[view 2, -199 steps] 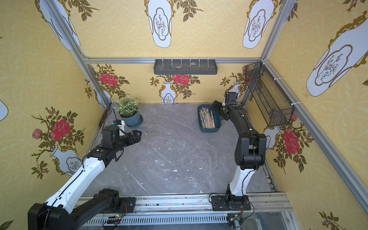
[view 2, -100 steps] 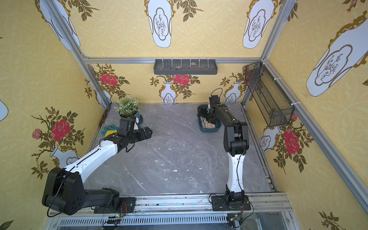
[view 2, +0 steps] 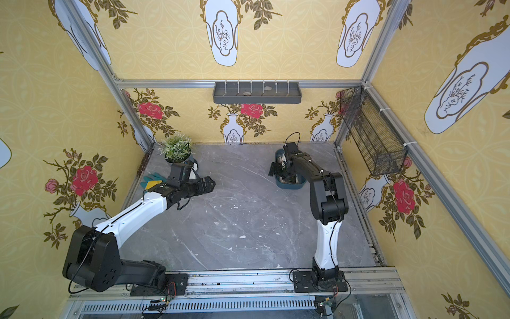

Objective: Take the paired disposable chopsticks out of the storage box
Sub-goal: Move the storage box to the center of the board.

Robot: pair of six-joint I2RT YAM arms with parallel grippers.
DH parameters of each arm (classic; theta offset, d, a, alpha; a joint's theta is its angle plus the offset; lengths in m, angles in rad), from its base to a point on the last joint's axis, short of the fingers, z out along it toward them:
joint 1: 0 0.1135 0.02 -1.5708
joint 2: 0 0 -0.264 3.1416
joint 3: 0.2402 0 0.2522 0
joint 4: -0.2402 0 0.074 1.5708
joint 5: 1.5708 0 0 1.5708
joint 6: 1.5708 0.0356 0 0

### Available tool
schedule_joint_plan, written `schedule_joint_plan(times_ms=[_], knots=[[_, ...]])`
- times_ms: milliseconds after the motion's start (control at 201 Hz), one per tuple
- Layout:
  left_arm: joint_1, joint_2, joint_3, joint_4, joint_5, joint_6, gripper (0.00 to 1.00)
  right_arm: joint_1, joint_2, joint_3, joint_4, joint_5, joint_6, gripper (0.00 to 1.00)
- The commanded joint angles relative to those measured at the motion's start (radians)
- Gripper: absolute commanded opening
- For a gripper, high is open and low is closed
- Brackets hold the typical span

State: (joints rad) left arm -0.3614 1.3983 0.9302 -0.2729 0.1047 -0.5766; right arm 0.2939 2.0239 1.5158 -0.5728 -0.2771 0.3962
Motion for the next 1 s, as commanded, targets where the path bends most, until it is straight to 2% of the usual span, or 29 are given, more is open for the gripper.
schedule_joint_plan(times_ms=[0,244,692,876,996], knots=[[-0.005,-0.001,-0.002,0.015,0.007,-0.009,1.0,0.018,-0.053,-0.064,-0.011,0.009,0.019,0.97],[-0.017,-0.019,-0.014,0.018,0.008,-0.023,1.0,0.114,-0.181,-0.257,0.019,0.016,0.077,0.98],[-0.028,-0.055,-0.036,0.018,0.015,-0.036,1.0,0.39,-0.441,-0.526,0.019,0.099,0.285,0.97],[-0.029,-0.084,-0.051,0.014,0.031,-0.046,1.0,0.397,-0.557,-0.528,-0.05,0.17,0.312,0.97],[-0.031,-0.11,-0.063,0.012,0.034,-0.05,1.0,0.295,-0.634,-0.487,-0.083,0.193,0.283,0.97]])
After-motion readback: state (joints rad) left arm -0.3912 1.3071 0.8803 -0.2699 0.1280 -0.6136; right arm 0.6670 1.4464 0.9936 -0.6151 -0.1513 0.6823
